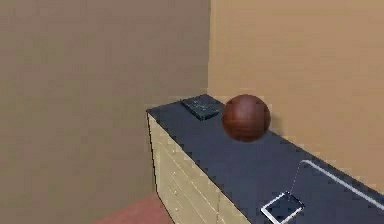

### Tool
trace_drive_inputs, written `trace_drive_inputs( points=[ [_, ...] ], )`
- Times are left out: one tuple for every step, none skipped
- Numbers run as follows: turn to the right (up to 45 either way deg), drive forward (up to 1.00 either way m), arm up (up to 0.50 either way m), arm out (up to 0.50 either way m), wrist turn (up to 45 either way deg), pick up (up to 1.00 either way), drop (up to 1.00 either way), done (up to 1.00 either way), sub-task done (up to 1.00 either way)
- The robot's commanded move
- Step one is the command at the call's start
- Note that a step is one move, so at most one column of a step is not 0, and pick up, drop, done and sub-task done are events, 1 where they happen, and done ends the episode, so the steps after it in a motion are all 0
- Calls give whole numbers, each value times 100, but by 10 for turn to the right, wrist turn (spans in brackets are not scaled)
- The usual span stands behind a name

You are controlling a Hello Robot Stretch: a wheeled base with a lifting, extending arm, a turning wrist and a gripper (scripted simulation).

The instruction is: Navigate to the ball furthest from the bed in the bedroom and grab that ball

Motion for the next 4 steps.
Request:
trace_drive_inputs(
  points=[
    [-300,0,0,0,0,0,0,0,0],
    [0,5,0,0,0,0,0,0,0],
    [-360,0,0,0,0,0,0,0,0],
    [0,0,50,0,0,0,0,0,0]
  ],
)
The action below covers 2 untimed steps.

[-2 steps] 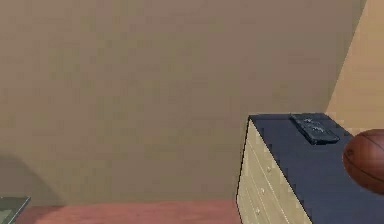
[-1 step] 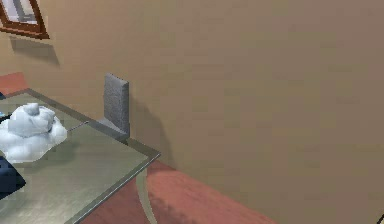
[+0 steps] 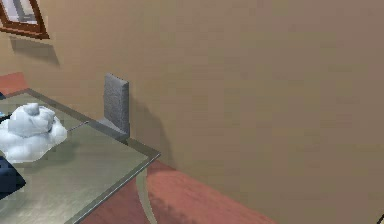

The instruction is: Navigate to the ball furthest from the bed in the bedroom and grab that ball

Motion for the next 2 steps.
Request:
trace_drive_inputs(
  points=[
    [0,0,38,0,0,0,0,0,0],
    [0,0,0,50,0,0,0,0,0]
  ],
)
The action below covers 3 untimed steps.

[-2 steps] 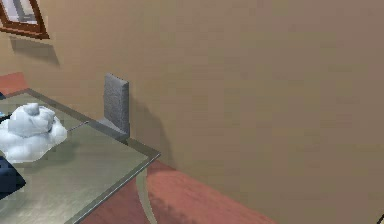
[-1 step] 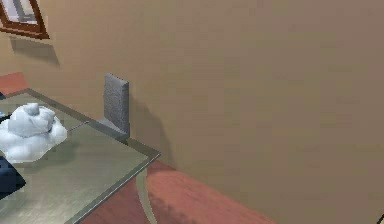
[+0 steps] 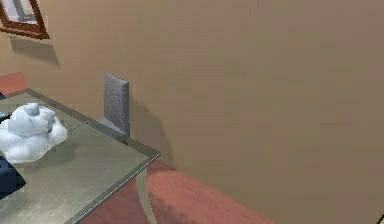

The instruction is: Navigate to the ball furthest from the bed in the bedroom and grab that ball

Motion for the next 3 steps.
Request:
trace_drive_inputs(
  points=[
    [0,0,0,0,450,0,0,0,0],
    [0,0,0,0,450,0,0,0,0],
    [0,0,0,0,450,0,0,0,0]
  ],
)
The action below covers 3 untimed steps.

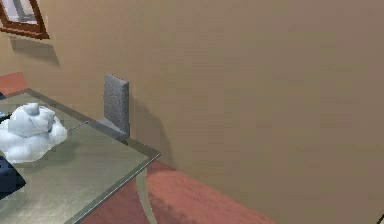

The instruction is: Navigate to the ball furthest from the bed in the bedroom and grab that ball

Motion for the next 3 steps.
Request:
trace_drive_inputs(
  points=[
    [0,0,0,0,150,0,0,0,0],
    [0,0,-16,0,0,0,0,0,0],
    [0,0,0,0,0,100,0,0,0]
  ],
)
